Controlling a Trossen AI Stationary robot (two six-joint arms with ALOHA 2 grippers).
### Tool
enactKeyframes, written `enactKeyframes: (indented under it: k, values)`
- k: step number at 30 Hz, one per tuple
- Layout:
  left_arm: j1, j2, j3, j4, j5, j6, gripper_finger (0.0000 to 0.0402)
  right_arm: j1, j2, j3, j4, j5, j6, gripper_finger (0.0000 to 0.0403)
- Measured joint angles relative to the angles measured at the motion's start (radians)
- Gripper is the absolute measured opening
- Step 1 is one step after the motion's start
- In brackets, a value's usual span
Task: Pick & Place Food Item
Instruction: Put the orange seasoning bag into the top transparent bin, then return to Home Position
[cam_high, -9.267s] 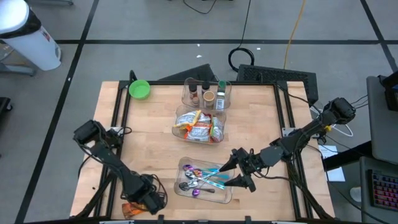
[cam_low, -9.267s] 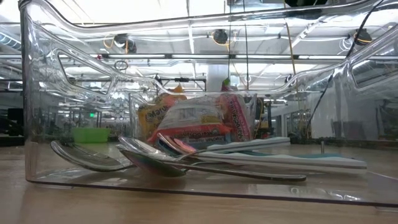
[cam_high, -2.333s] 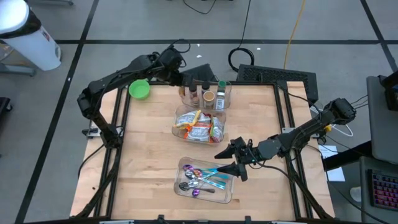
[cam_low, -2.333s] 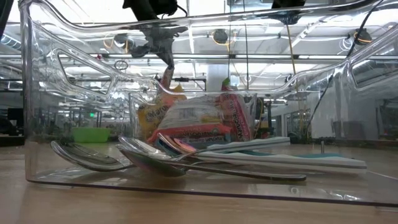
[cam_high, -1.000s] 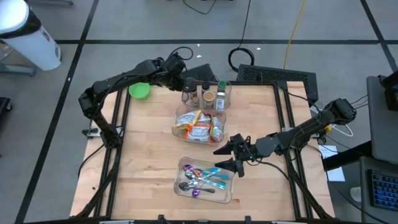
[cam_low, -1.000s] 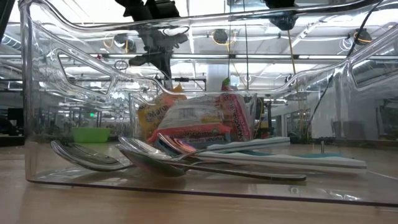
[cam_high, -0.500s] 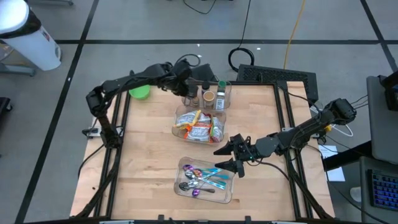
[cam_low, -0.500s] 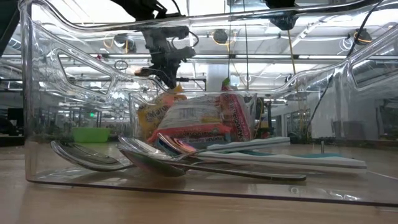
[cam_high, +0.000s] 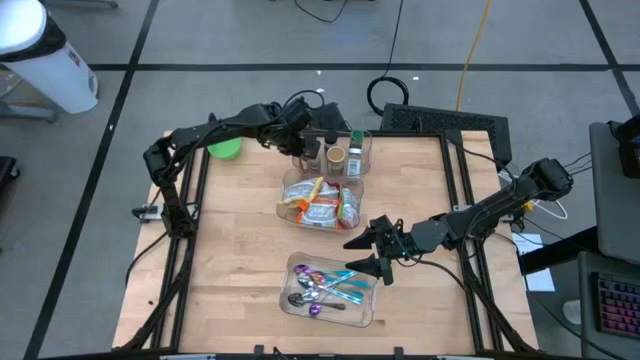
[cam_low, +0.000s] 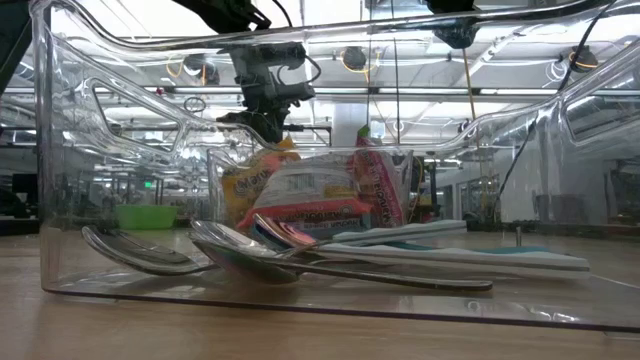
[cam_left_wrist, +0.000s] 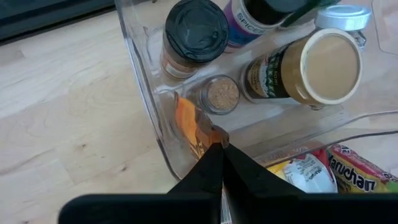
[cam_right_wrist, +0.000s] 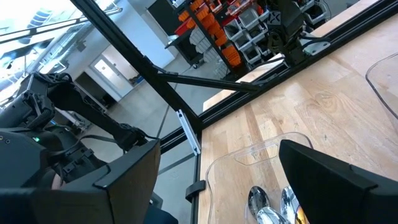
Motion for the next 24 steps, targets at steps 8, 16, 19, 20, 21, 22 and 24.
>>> enactKeyframes:
  k: [8, 16, 19, 20, 21, 22, 24]
  values:
    - [0.007, 0.000, 0.000, 0.000, -0.008, -0.015, 0.0031, 0.000, 0.000, 0.000, 0.000, -0.003, 0.000, 0.0320]
    - [0.011, 0.000, 0.000, 0.003, -0.009, -0.017, 0.0107, 0.000, 0.000, 0.000, 0.000, -0.004, 0.000, 0.0320]
    - [0.012, 0.000, 0.000, 0.003, -0.008, -0.017, 0.0139, 0.000, 0.000, 0.000, 0.000, -0.004, 0.000, 0.0320]
    - [0.015, -0.003, 0.000, 0.003, -0.005, -0.017, 0.0148, 0.000, 0.000, 0.000, 0.000, -0.004, 0.000, 0.0320]
    - [0.019, -0.009, 0.000, 0.002, 0.004, -0.011, 0.0156, 0.000, 0.000, 0.000, 0.000, -0.004, 0.000, 0.0320]
    - [0.022, -0.017, 0.000, 0.002, 0.011, -0.005, 0.0164, 0.000, 0.000, 0.000, 0.000, -0.004, -0.001, 0.0320]
    - [0.025, -0.039, 0.000, 0.011, 0.025, 0.017, 0.0176, -0.004, 0.000, 0.000, 0.001, -0.005, -0.012, 0.0320]
